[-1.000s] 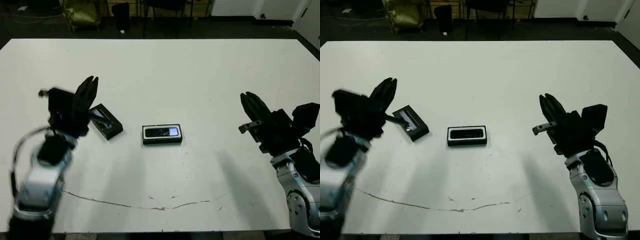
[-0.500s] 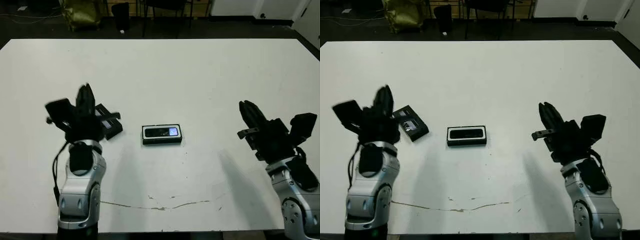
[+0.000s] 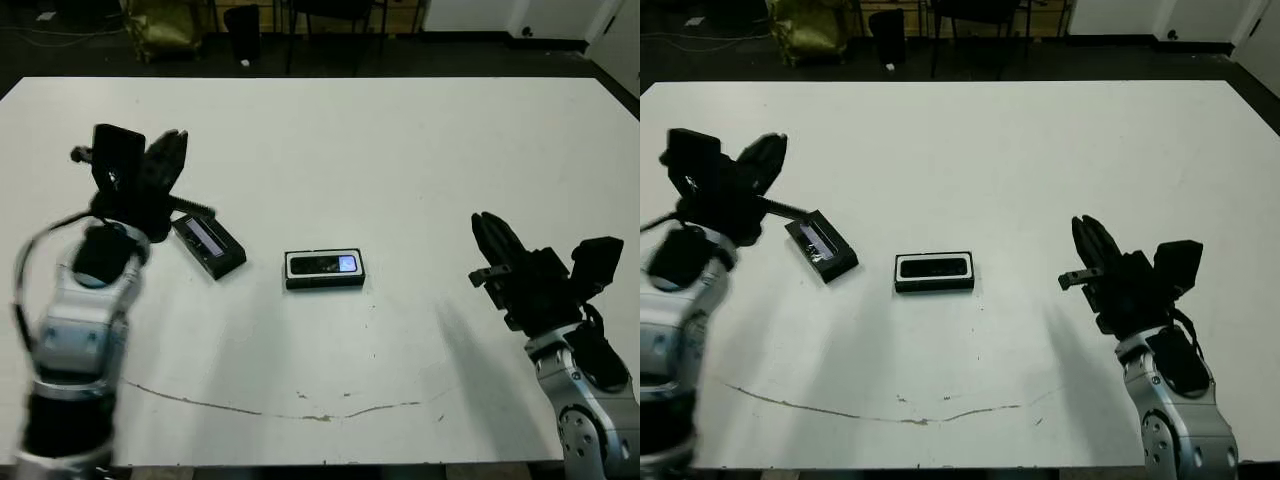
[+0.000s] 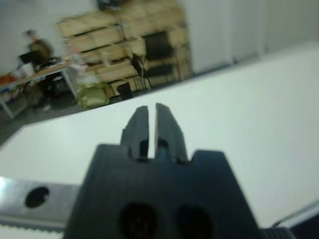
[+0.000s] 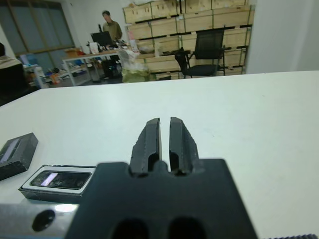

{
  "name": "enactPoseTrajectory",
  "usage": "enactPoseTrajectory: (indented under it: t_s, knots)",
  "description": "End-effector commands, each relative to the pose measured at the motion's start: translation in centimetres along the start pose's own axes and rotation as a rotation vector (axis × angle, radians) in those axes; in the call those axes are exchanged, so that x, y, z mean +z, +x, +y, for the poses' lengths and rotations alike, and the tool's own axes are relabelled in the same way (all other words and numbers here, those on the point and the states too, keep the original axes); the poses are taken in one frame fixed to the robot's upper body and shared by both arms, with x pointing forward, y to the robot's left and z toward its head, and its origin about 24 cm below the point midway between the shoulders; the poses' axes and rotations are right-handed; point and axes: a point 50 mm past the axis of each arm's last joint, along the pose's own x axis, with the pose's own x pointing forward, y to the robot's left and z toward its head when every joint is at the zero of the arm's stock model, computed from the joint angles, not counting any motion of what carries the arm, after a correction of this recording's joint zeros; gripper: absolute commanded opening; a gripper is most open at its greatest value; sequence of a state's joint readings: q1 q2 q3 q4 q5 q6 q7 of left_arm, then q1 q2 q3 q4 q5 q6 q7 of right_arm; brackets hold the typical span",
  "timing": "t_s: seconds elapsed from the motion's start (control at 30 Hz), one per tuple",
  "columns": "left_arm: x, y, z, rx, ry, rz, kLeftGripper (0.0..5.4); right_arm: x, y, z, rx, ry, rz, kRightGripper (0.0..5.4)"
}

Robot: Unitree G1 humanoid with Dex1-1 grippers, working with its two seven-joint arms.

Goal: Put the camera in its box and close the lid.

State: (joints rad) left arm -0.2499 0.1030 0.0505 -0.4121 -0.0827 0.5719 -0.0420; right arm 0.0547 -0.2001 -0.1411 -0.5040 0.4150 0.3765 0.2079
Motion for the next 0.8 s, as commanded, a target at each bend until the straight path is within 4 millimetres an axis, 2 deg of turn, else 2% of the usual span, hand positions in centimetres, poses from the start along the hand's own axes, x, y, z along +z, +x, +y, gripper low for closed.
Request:
enactPoseTrajectory:
  t_s: [0.03, 0.1, 0.27, 0.43, 0.57, 0.8]
  knots:
    - [-1.3, -0.3, 0.2, -0.103, 0.043, 0.068, 0.00, -0.4, -0.2, -0.1, -0.007, 0.020, 0.035, 0.01]
    - [-0.8, 0.0, 0.8, -0.185, 0.110, 0.059, 0.00, -0.4, -0.2, -0.2, -0.008, 0.023, 0.038, 0.01]
    - [2.6, 2.1, 2.2, -0.331, 0.335, 0.050, 0.00, -0.5, -0.2, -0.4, -0.002, 0.005, 0.039, 0.01]
    - [4.8, 4.6, 1.8, -0.475, 0.531, 0.141, 0.00, -0.7, -0.1, -0.4, -0.005, 0.005, 0.047, 0.01]
    - [4.9, 6.0, 1.1, -0.557, 0.618, 0.270, 0.00, -0.7, -0.1, -0.6, 0.008, 0.016, 0.029, 0.01]
    - [4.0, 8.1, -0.4, -0.805, 0.928, 0.494, 0.00, -1.4, -0.1, -1.3, 0.050, 0.059, -0.024, 0.01]
